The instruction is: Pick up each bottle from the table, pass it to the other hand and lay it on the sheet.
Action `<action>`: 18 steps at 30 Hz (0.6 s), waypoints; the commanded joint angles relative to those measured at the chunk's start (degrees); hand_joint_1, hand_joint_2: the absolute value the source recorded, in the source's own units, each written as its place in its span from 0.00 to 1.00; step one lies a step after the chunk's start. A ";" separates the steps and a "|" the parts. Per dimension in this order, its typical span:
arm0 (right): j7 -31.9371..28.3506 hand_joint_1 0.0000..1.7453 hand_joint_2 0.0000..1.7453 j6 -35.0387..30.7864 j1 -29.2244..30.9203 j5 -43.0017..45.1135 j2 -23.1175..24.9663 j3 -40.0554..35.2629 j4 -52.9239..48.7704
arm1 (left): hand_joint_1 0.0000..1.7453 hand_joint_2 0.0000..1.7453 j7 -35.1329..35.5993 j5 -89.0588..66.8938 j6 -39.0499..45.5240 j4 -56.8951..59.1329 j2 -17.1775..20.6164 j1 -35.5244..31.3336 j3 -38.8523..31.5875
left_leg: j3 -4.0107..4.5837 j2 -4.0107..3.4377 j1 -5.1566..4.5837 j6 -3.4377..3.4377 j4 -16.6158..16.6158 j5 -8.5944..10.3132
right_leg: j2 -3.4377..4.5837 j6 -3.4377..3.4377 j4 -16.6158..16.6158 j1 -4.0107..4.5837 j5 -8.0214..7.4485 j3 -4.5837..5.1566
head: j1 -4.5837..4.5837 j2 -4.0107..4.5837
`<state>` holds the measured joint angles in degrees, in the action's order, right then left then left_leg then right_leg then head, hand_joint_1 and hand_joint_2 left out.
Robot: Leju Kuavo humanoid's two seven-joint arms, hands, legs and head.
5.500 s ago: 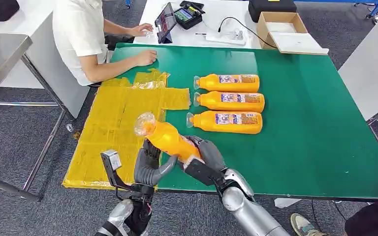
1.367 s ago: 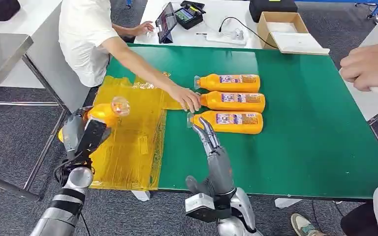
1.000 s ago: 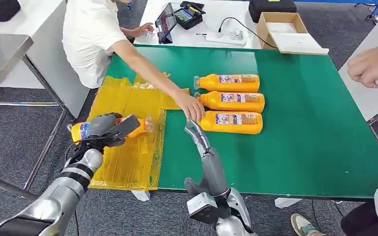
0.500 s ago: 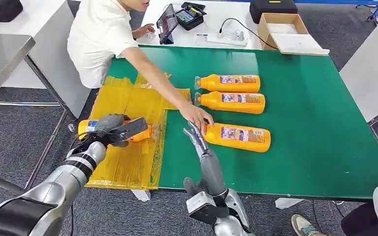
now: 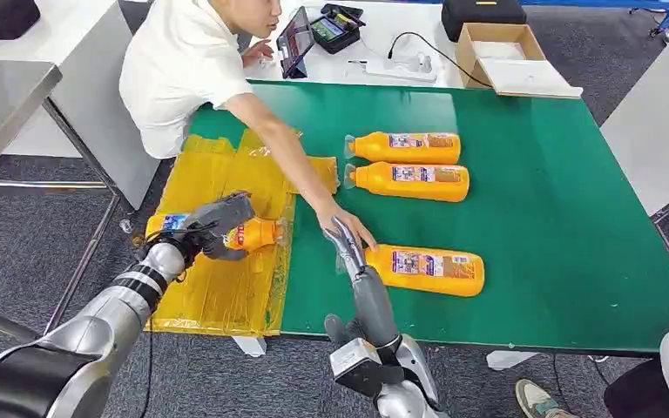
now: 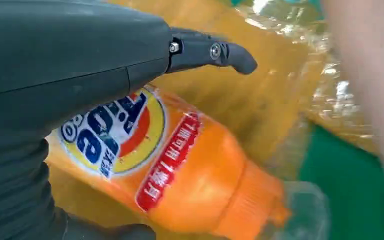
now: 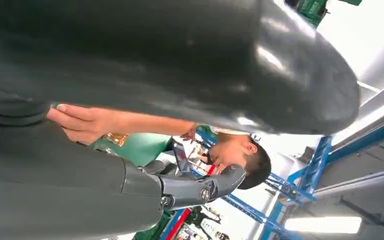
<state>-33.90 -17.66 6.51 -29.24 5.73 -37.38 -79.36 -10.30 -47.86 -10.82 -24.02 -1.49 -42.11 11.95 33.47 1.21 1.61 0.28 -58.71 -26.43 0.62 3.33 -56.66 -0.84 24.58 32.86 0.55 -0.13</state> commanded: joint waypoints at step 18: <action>0.08 0.00 0.00 -3.01 -0.78 -1.36 -1.32 2.06 4.50 | 0.00 1.00 -6.39 20.12 8.71 -37.11 1.72 16.52 8.95 | 0.09 -0.12 -0.01 -0.06 0.04 0.00 | 0.03 -0.06 0.04 0.02 -0.02 0.13 | 0.00 0.00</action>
<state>-34.01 -18.95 6.55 -29.68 5.64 -37.24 -76.70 -13.66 -35.02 -4.15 -42.10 -1.99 -33.20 17.94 33.60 1.20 1.61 0.28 -58.71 -26.44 0.63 3.33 -56.65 -0.83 24.58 33.01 0.55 -0.13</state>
